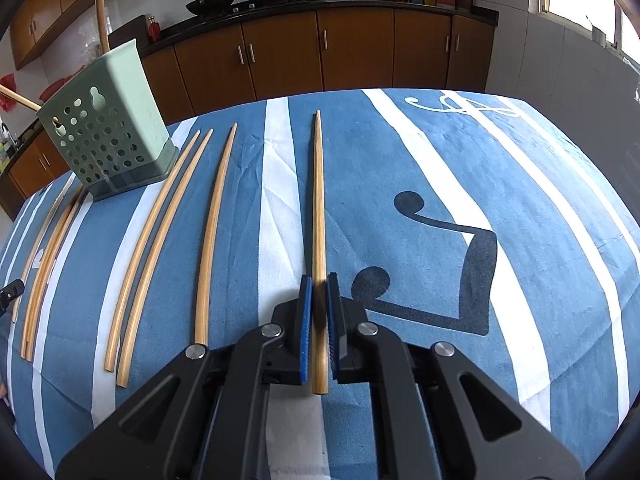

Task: Organize utensils
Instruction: 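Lift both held chopsticks upright and carry them above the green holder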

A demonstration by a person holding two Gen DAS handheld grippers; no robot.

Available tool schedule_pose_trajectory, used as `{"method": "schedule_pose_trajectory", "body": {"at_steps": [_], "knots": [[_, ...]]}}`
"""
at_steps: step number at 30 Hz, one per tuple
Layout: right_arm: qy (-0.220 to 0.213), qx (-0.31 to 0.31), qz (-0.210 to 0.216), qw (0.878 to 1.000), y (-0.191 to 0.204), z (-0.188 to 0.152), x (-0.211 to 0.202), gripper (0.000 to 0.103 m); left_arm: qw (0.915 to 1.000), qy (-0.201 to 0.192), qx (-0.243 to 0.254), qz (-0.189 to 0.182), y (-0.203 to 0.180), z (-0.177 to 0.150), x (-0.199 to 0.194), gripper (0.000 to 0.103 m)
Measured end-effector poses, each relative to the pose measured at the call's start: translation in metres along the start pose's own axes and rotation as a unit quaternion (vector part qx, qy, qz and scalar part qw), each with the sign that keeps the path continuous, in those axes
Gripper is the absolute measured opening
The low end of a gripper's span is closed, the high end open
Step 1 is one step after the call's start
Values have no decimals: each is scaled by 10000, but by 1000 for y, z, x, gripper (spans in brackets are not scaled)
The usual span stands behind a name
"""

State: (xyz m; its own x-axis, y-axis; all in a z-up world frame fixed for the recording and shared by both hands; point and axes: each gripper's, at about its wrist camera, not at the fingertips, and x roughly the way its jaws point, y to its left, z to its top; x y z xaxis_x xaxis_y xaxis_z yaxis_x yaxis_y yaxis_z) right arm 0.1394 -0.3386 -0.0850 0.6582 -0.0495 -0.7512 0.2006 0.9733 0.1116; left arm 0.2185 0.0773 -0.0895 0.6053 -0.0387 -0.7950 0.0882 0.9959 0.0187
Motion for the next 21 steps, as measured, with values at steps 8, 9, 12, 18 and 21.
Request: {"method": "schedule_pose_trajectory", "body": {"at_steps": [8,9,12,18,21], "knots": [[-836,58,40,9965,-6,23,-55,8,9973,-697,-161,-135,10,20,-53,7],[-935,73,32,9956,-7,27,-60,8,9963,-817,-196,-164,12,24,-61,7],[-1222,149,32,9924,-12,38,-76,8,9921,-1182,-318,-261,16,39,-88,7],[-1728,220,59,9847,-14,58,-104,8,9813,-1814,-505,-395,21,68,-130,7],[-1883,215,54,9819,-13,65,-112,8,9775,-2010,-513,-391,20,78,-144,7]]}}
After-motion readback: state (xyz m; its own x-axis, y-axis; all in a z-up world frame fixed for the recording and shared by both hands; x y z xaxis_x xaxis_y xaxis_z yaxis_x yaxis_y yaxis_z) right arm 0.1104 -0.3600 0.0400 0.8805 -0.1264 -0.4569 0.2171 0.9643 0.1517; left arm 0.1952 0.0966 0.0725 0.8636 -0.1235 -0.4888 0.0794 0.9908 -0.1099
